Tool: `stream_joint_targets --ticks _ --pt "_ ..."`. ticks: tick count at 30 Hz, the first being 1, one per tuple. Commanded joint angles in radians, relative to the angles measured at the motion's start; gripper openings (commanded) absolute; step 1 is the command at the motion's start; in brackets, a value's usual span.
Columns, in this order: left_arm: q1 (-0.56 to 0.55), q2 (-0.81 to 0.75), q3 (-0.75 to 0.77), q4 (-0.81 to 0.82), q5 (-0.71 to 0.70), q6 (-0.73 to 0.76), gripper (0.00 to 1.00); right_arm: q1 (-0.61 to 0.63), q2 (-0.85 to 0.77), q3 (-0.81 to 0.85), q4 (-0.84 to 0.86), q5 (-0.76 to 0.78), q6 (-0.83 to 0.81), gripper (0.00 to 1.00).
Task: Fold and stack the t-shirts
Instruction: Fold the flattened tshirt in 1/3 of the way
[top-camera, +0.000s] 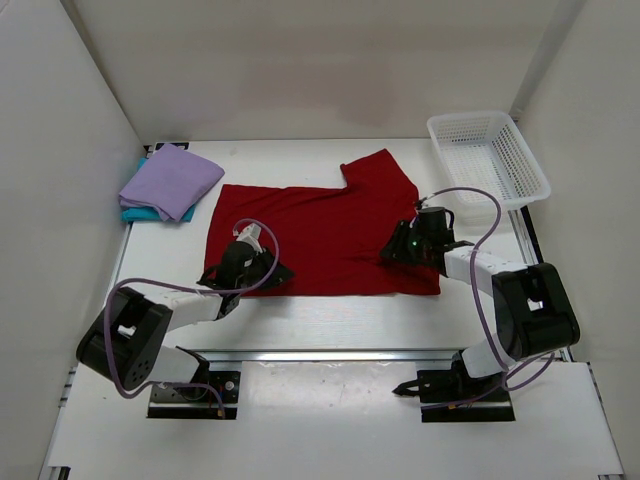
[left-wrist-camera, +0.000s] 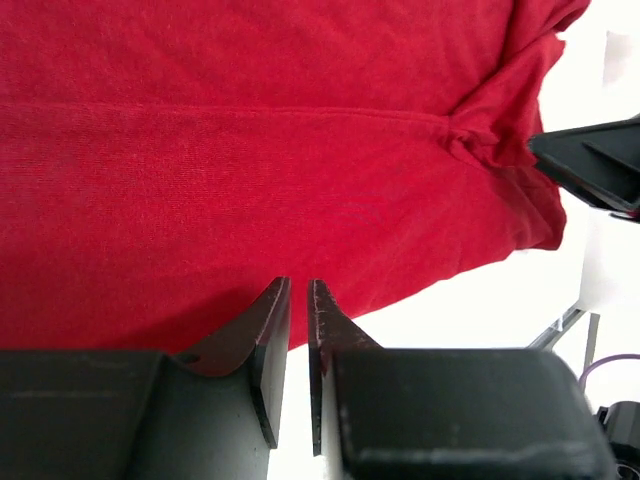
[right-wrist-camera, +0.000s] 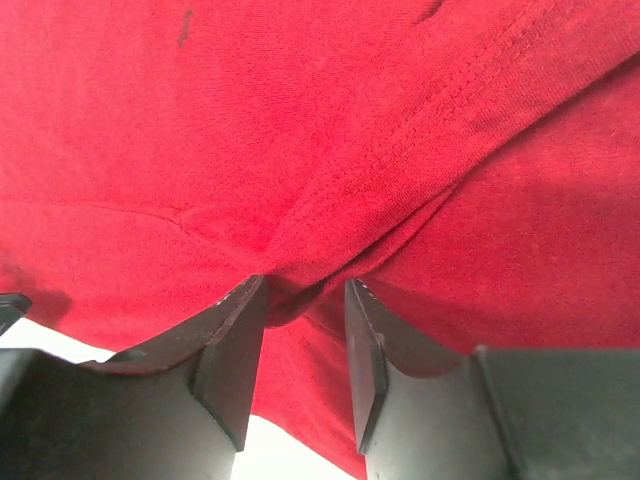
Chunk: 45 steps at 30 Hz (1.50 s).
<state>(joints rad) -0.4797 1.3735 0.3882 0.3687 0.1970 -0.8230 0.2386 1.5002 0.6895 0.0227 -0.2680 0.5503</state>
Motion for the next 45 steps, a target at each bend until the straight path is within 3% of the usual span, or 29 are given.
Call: stream_joint_targets --ticks 1,8,12,17,22,28,32,34,37,41,43,45 --pt "0.012 -0.056 -0.028 0.042 -0.021 0.018 0.24 0.005 -0.008 0.002 0.051 -0.002 0.02 0.36" --pt "0.036 -0.074 -0.077 0.068 -0.008 0.015 0.24 -0.005 0.009 -0.03 0.074 -0.017 0.028 0.38" --pt "0.033 -0.062 -0.077 0.079 -0.002 0.013 0.23 -0.021 0.024 -0.012 0.111 -0.054 0.04 0.16" --pt "0.024 -0.041 -0.083 0.105 -0.001 -0.001 0.23 -0.009 0.115 0.131 0.089 -0.068 0.039 0.05" --pt "0.038 -0.053 -0.09 0.102 0.004 -0.001 0.23 0.022 0.256 0.341 -0.021 -0.001 0.001 0.01" --pt "0.044 -0.082 -0.095 0.098 0.001 -0.002 0.23 0.108 0.394 0.608 -0.237 0.134 -0.096 0.26" --pt "0.039 -0.106 -0.098 0.082 -0.016 0.004 0.23 0.139 0.431 0.705 -0.322 0.194 -0.185 0.31" --pt "0.033 -0.116 -0.098 0.078 -0.018 0.008 0.23 0.148 0.396 0.676 -0.322 0.257 -0.202 0.28" --pt "0.003 -0.119 -0.081 0.068 -0.045 0.016 0.23 0.131 0.249 0.496 -0.239 0.328 -0.181 0.29" --pt "-0.049 -0.103 -0.069 0.087 -0.059 -0.001 0.23 -0.033 0.048 0.202 -0.029 0.181 -0.081 0.21" --pt "-0.071 -0.082 -0.049 0.09 -0.057 0.002 0.24 -0.1 0.032 0.161 0.005 0.141 -0.07 0.2" --pt "-0.1 -0.05 -0.023 0.087 -0.059 0.015 0.24 -0.157 0.06 0.14 0.025 0.101 -0.063 0.25"
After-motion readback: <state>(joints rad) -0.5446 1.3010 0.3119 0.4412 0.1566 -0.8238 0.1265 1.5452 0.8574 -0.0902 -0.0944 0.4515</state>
